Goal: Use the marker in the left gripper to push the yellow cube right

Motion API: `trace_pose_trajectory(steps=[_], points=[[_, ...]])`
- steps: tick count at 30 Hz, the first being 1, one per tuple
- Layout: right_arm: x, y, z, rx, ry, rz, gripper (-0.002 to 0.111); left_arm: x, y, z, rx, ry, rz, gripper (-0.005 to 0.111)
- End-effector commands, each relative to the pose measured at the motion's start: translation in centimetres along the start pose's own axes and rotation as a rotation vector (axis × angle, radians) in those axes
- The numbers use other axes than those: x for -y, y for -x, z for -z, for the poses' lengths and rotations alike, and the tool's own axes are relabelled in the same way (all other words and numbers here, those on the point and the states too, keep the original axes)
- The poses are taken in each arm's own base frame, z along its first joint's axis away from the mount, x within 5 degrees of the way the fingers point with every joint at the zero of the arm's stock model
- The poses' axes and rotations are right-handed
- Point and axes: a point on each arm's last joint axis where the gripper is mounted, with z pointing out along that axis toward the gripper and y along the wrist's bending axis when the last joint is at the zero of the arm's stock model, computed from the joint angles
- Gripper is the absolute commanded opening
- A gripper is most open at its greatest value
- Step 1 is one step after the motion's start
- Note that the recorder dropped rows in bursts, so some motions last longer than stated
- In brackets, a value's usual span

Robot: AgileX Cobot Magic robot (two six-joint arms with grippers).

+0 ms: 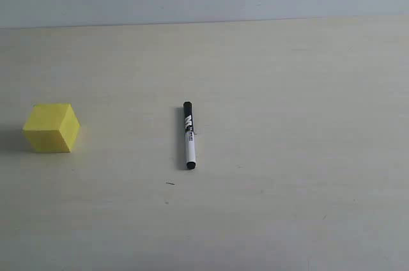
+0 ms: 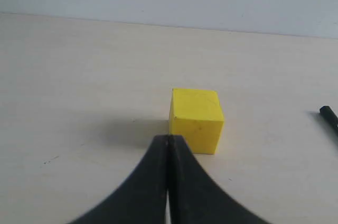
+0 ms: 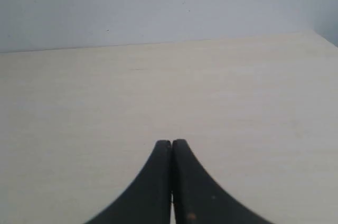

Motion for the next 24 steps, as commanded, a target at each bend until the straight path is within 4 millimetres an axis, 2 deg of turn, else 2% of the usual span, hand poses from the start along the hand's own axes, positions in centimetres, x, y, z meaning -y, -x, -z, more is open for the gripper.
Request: trace_pose_trajectory(steps=[1,19,22,24], points=[[0.0,-0.1,0.0,0.006,-0.008,0.001,0.000,0.0,0.0,0.0,0.008,-0.007,0.000,0.000],[0.0,-0.1,0.0,0.006,-0.008,0.001,0.000,0.0,0.0,0.0,0.008,-0.007,0.000,0.000],[0.0,-0.1,0.0,0.006,-0.008,0.001,0.000,0.0,1.0,0.1,0.124,0.011,-0.144,0.000],[0.0,-0.1,0.0,0.006,-0.008,0.001,0.000,0.1,2.3,0.3,0.256,-0.047,0.215,0.000]])
